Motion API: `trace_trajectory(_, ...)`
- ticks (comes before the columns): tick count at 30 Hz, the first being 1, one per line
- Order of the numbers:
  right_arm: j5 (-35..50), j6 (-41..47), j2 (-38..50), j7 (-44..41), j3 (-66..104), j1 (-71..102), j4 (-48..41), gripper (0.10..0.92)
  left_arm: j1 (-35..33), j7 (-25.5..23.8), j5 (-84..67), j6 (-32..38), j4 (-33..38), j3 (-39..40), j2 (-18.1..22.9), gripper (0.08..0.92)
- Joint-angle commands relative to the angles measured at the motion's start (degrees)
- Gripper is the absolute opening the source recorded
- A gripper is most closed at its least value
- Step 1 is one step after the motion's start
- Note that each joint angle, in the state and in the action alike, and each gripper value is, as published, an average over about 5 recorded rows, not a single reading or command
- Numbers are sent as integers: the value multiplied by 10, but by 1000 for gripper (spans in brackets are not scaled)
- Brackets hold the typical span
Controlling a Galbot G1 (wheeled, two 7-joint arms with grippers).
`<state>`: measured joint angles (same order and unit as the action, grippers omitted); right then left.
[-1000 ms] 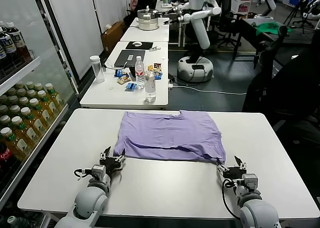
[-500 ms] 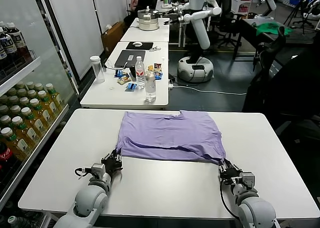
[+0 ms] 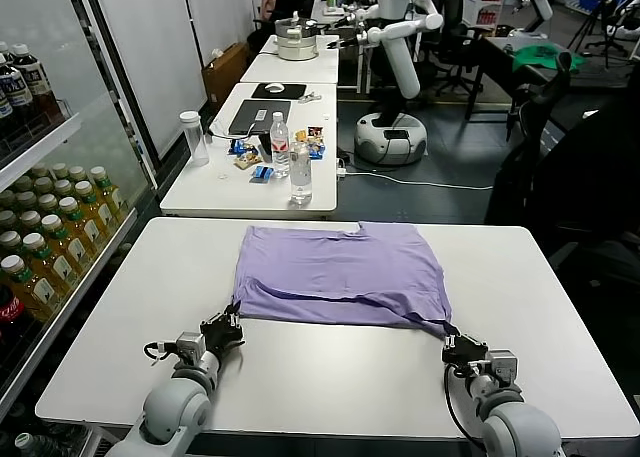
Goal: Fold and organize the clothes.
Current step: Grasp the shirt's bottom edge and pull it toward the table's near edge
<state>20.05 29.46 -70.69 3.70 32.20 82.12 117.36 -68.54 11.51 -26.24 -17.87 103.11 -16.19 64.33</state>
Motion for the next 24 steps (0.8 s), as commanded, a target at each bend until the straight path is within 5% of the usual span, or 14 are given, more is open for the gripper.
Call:
trace_trajectory(1, 3, 0, 0, 0, 23, 75, 71, 107, -90, 1, -3, 1, 90, -28, -1, 104)
trace_trajectory(16, -64, -15, -13, -16, 70, 270, 180, 116, -263, 17, 35, -3, 205, -71, -10, 104)
trace_trajectory(24, -81, -29, -6, -33, 79, 259, 207, 319, -283, 23, 51, -21, 245, -91, -15, 189)
